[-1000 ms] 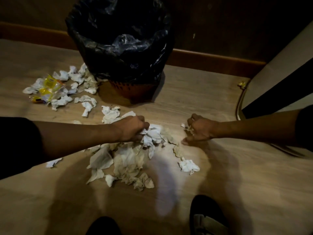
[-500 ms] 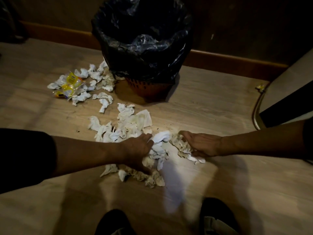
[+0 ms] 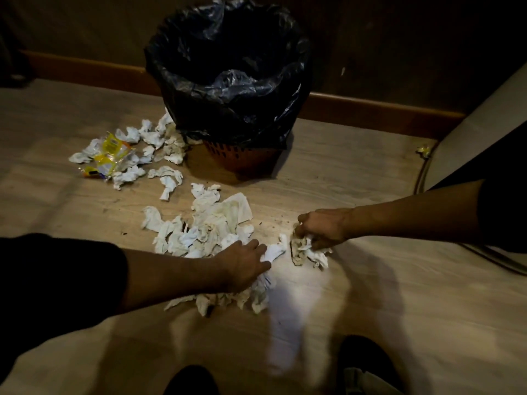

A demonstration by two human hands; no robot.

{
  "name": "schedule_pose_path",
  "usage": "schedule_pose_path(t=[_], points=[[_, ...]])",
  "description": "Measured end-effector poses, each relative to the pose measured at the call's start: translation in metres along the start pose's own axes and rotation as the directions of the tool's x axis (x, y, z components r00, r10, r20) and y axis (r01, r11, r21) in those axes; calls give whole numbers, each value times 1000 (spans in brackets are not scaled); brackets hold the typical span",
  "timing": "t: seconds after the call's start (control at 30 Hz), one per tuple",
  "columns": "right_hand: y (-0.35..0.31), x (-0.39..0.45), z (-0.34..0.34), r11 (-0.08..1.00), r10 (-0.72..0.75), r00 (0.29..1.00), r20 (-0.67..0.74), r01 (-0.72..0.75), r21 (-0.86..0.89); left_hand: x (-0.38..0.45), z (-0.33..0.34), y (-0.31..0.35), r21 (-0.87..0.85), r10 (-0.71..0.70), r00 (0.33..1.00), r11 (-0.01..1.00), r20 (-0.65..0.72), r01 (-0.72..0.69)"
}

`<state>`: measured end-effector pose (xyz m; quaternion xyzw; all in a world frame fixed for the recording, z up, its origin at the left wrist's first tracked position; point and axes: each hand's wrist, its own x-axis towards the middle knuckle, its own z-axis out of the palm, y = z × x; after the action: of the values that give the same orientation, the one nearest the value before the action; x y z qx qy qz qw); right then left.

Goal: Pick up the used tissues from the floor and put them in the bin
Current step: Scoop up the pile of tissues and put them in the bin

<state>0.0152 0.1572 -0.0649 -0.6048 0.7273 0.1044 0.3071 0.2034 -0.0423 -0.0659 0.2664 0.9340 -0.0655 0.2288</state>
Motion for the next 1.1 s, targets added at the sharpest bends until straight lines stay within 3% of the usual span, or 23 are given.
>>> schedule_pose_path(t=[0.23,0.4,0.5,0.6,0.73,0.83,0.97,1.1], points=[[12,-17,-60,993,105,991,-84,-109,-45,-1,-62,-38,-211,-160,976,969,-146,127],[14,-32,-118,980,197,966,-166,-191,49,-12,-111,-60,-299,-308,919,926,-245,231],[10,-52,-152,957,237,915,-325,-163,239,-21,-140,-69,-352,-366,881,901,-300,254],[0,-71,-179,936,260,814,-519,-81,341,-37,-172,-78,-402,-407,834,881,-371,251],[-3,-82,-202,889,334,695,-637,-8,458,-61,-215,-104,-457,-482,718,853,-503,253],[-5,-81,-219,857,380,596,-707,61,512,-79,-245,-129,-560,-602,600,777,-527,288],[-10,-69,-256,725,527,432,-731,219,653,-95,-280,-157,-782,-805,402,560,-436,273],[-11,-50,-292,542,652,378,-657,373,753,-93,-302,-189,-931,-915,286,334,-283,147]])
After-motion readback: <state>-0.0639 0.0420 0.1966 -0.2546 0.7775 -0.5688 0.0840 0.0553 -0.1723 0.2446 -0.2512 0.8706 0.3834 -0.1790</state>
